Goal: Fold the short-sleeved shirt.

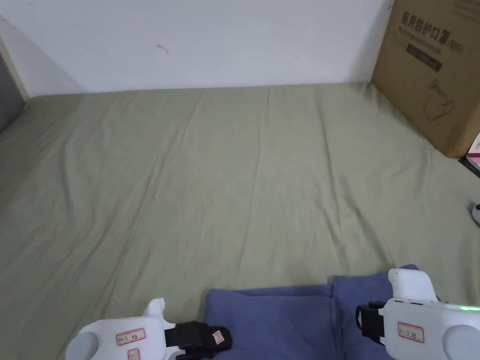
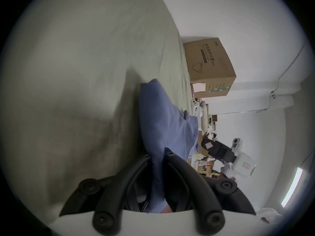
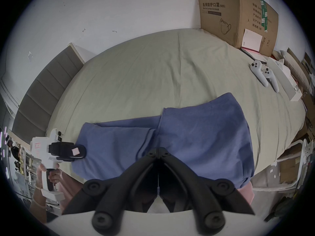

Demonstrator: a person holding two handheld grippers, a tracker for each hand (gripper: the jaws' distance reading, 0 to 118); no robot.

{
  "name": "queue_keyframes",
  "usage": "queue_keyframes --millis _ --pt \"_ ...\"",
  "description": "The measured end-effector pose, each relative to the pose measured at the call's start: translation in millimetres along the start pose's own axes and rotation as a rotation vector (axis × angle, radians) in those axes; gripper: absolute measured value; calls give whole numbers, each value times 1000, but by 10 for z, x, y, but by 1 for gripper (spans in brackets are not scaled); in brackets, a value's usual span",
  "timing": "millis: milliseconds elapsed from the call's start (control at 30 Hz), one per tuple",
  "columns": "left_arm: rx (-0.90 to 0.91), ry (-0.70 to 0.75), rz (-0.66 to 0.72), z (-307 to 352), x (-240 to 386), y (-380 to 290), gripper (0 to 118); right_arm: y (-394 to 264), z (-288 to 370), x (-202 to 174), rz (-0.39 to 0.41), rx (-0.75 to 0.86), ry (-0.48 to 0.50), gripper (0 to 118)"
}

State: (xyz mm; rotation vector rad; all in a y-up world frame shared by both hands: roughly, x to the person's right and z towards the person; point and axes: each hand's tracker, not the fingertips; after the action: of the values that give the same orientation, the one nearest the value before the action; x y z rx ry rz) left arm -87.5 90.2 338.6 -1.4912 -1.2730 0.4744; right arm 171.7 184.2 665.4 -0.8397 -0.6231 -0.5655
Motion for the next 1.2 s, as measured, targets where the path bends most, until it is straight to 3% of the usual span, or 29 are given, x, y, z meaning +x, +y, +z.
queue_keyframes --millis 133,367,567,833,1000,1200 --pt "18 -22 19 400 -129 138 8 38 -29 -12 -19 -6 -2 0" --pt "175 151 40 1600 -362 225 8 33 -35 -66 0 -6 11 0" --pt "209 247 16 1981 -66 91 8 -20 -128 -84 -21 -23 29 0" --pt "231 298 -181 1593 1064 158 8 -27 -101 -65 -8 -18 49 0" --pt "110 284 -405 828 1836 66 8 -56 -17 91 -37 2 55 0" --pt "-91 250 -466 -378 2037 -27 9 -133 38 421 -92 9 25 0"
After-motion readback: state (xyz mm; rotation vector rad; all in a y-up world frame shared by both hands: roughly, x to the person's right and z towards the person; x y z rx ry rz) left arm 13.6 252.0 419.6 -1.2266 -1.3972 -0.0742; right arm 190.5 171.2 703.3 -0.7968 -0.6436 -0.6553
